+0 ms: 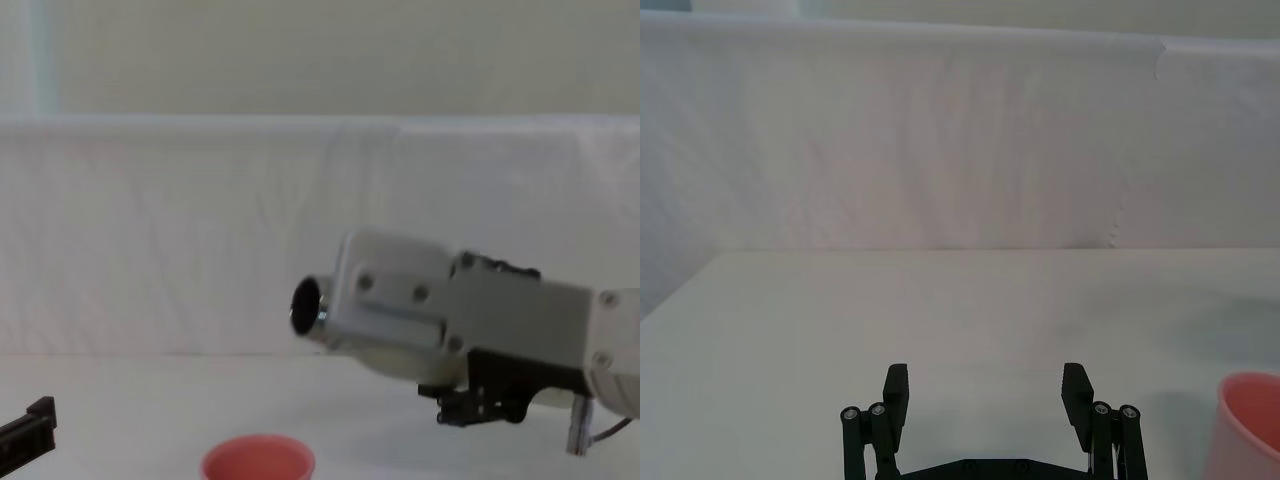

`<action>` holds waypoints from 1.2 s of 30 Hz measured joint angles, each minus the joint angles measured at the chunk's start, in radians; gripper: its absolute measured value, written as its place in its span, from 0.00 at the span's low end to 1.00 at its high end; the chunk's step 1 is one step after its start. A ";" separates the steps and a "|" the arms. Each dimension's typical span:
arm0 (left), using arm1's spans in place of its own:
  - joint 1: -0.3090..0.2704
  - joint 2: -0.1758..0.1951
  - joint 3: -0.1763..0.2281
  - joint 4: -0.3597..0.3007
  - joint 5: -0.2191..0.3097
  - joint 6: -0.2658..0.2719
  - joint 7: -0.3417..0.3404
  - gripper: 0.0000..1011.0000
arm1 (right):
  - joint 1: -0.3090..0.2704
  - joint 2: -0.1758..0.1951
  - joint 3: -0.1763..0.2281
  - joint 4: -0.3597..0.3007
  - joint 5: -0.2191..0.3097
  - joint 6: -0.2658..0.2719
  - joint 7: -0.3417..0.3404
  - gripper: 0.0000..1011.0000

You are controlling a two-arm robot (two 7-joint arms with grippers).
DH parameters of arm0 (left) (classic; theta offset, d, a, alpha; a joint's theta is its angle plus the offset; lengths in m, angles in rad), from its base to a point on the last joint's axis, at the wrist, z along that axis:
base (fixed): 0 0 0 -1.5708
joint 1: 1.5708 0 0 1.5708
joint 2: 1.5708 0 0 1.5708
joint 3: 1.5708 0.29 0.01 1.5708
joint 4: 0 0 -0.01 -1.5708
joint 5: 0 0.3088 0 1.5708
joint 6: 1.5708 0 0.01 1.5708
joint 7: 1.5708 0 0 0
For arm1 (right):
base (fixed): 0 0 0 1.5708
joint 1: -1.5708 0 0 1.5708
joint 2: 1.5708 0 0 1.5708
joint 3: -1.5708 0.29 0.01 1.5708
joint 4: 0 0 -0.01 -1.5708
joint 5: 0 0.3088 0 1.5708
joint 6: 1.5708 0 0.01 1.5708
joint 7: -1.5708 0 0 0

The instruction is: Grasp the thermos with one hand and pour water into the cup lid.

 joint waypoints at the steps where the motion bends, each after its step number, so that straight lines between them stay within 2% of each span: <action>1: 0.000 0.000 0.000 0.000 0.000 0.000 0.000 0.99 | -0.011 -0.006 0.019 -0.007 0.034 -0.008 -0.009 0.95; 2: 0.000 0.000 0.000 0.000 0.000 0.000 0.000 0.99 | -0.011 -0.006 0.019 -0.007 0.034 -0.008 -0.009 0.95; 5: 0.000 0.000 0.000 0.000 0.000 0.000 0.000 0.99 | -0.035 -0.023 0.071 -0.015 0.119 -0.026 -0.029 0.95; 8: 0.000 0.000 0.000 0.000 0.000 0.000 0.000 0.99 | -0.047 -0.034 0.100 -0.014 0.171 -0.037 -0.040 0.95; 12: 0.000 0.000 0.000 0.000 0.000 0.000 0.000 0.99 | -0.067 -0.059 0.156 -0.003 0.280 -0.063 -0.056 0.95; 14: 0.000 0.000 0.000 0.000 0.000 0.000 0.000 0.99 | -0.071 -0.067 0.171 0.001 0.315 -0.071 -0.061 0.95; 18: 0.000 0.000 0.000 0.000 0.000 0.000 0.000 0.99 | -0.078 -0.094 0.214 0.019 0.424 -0.098 -0.069 0.95; 19: 0.000 0.000 0.000 0.000 0.000 0.000 0.000 0.99 | -0.078 -0.094 0.214 0.019 0.424 -0.098 -0.069 0.95; 21: 0.000 0.000 0.000 0.000 0.000 0.000 0.000 0.99 | -0.078 -0.112 0.237 0.039 0.489 -0.113 -0.073 0.95; 24: 0.000 0.000 0.000 0.000 0.000 0.000 0.000 0.99 | -0.074 -0.130 0.253 0.065 0.550 -0.128 -0.075 0.95; 25: 0.000 0.000 0.000 0.000 0.000 0.000 0.000 0.99 | -0.074 -0.130 0.253 0.065 0.550 -0.128 -0.075 0.95; 28: 0.000 0.000 0.000 0.000 0.000 0.000 0.000 0.99 | -0.062 -0.158 0.271 0.103 0.628 -0.146 -0.075 0.95; 29: 0.000 0.000 0.000 0.000 0.000 0.000 0.000 0.99 | -0.062 -0.158 0.271 0.103 0.628 -0.146 -0.075 0.95; 31: 0.000 0.000 0.000 0.000 0.000 0.000 0.000 0.99 | -0.049 -0.178 0.279 0.133 0.682 -0.156 -0.075 0.95; 36: 0.000 0.000 0.000 0.000 0.000 0.000 0.000 0.99 | -0.028 -0.204 0.287 0.178 0.756 -0.167 -0.062 0.95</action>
